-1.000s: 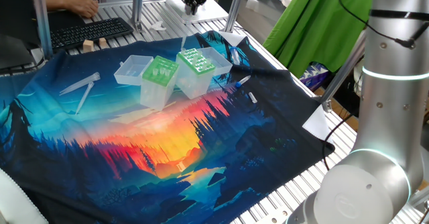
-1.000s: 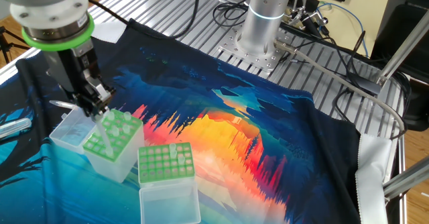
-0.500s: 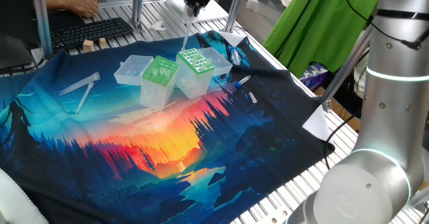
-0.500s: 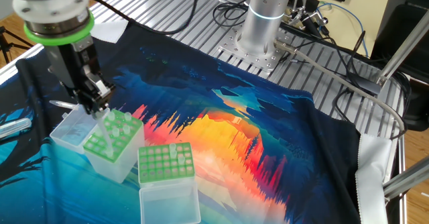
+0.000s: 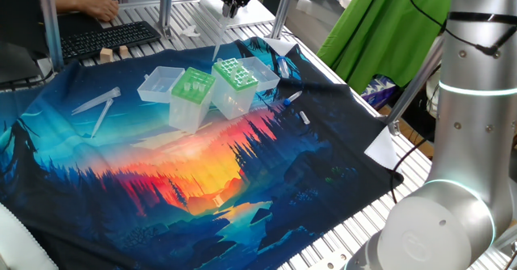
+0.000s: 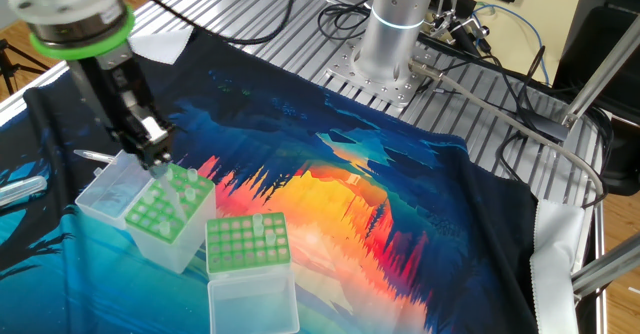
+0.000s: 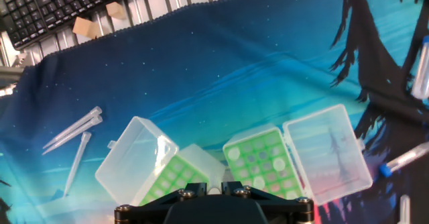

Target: Transfer all large pipette tips from one holder to another

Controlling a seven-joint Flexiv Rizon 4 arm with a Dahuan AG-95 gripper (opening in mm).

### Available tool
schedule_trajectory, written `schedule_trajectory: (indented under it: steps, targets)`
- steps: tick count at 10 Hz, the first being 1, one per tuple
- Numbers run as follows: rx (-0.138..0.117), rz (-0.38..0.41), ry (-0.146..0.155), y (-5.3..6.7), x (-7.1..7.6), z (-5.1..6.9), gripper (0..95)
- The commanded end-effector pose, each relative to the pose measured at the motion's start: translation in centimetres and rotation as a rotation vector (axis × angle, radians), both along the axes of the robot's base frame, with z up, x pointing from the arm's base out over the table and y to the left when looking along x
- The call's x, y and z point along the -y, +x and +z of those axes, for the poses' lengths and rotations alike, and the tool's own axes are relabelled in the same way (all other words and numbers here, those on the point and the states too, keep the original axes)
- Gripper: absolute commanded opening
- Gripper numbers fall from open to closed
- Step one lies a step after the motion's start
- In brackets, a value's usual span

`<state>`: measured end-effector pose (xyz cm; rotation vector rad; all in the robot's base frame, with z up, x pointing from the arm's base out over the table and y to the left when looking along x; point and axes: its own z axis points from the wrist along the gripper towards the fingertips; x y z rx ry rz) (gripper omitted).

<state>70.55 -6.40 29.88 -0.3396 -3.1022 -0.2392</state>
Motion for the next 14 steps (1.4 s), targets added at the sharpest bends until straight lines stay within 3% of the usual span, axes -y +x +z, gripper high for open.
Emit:
schedule_trajectory:
  steps: [1,2,5,9,12,14]
  targets:
    - [0.003,-0.008,-0.012,0.0,0.0,-0.1,0.0]
    - [0.027,-0.012,-0.044,0.0,0.0,-0.1,0.0]
    - [0.044,-0.054,-0.051,0.0,0.0,-0.1,0.0]
    - [0.064,-0.073,-0.094,0.0,0.0,-0.1,0.0]
    - [0.057,-0.05,-0.105,0.0,0.0,-0.1,0.0]
    - [0.043,-0.033,-0.104,-0.6,1.5,0.5,0.0]
